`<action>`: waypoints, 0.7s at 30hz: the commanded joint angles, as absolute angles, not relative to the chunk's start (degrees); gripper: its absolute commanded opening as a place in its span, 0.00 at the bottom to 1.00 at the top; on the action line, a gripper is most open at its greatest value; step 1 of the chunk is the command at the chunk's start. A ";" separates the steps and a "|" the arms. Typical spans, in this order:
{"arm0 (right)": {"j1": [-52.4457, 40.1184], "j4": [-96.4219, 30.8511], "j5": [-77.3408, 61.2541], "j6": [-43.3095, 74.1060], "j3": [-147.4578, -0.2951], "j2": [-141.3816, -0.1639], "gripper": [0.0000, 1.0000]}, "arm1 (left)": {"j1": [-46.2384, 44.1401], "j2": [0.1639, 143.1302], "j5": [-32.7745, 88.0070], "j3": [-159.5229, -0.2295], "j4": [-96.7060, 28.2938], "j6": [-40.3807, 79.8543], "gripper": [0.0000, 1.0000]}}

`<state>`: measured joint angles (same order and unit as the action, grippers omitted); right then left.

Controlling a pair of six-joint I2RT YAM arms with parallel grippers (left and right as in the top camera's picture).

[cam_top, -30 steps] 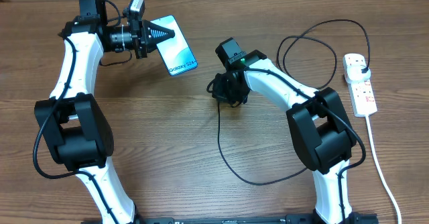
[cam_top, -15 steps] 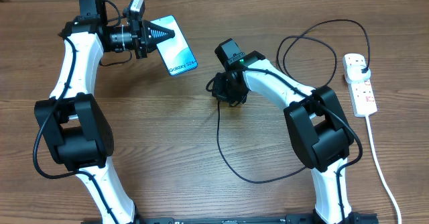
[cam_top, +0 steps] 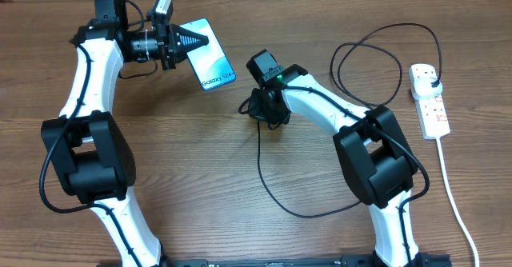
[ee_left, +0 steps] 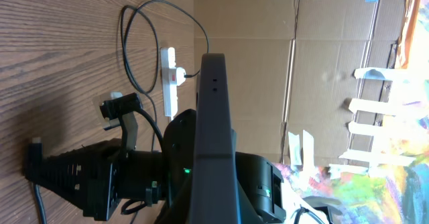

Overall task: Plug charger to phone and switch on socket
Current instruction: 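Bring the USB-C plug to the phone's bottom edge with right gripper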

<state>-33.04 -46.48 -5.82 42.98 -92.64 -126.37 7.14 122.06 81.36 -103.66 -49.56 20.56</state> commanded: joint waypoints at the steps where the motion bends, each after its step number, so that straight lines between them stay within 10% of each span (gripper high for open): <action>1: -33.43 -46.33 -2.87 43.51 -91.83 -128.18 0.06 | 7.09 121.49 83.44 -104.84 -49.52 19.25 0.04; 21: -26.35 -50.85 -29.02 14.20 -93.27 -106.56 0.04 | 6.72 121.49 86.54 -104.84 -51.20 14.61 0.04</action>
<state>-29.41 -48.97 -22.68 20.84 -92.60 -115.77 7.09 122.06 81.52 -103.66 -51.13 17.98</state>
